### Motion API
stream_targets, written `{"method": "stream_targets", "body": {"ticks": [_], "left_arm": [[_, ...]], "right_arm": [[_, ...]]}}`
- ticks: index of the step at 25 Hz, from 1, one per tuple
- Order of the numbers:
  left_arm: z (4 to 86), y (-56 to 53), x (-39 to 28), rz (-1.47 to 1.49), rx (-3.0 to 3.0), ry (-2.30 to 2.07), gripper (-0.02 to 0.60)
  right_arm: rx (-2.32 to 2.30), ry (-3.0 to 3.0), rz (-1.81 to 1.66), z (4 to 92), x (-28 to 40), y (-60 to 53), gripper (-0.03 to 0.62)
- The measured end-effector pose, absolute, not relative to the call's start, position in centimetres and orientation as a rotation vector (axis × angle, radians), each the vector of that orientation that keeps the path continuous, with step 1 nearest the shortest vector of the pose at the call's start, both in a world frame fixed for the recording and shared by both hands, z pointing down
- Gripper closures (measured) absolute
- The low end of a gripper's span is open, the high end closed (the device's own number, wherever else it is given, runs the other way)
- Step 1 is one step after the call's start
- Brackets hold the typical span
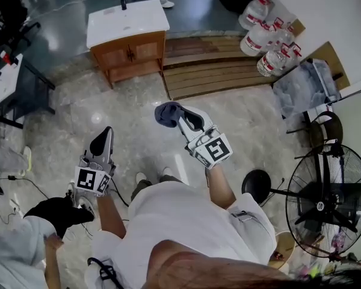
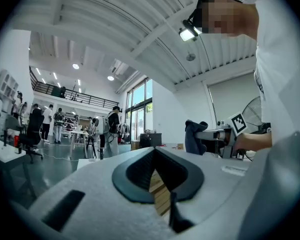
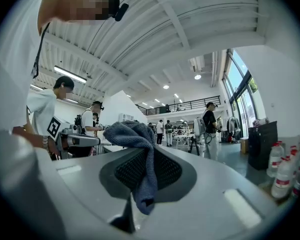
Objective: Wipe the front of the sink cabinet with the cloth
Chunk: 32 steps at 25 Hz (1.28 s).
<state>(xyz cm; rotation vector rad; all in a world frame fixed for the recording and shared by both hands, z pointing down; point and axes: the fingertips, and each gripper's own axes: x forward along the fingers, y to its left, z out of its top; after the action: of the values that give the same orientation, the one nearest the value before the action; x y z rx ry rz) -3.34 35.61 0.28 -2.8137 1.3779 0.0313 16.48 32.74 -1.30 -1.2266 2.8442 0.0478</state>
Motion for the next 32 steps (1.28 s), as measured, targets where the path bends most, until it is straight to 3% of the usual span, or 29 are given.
{"method": "stream_targets", "body": {"ticks": [12, 32], "left_arm": [[2.0, 29.2, -3.5, 0.044, -2.772, 1.474, 0.580], [3.8, -2.6, -16.3, 0.044, -2.912, 1.273, 0.580]], "right_arm": [[-1.235, 2.856, 0.047, 0.3, 18.7, 25.9, 0.554], [-1.364, 2.833, -0.060, 1.5, 3.1, -3.1, 0.554]]}}
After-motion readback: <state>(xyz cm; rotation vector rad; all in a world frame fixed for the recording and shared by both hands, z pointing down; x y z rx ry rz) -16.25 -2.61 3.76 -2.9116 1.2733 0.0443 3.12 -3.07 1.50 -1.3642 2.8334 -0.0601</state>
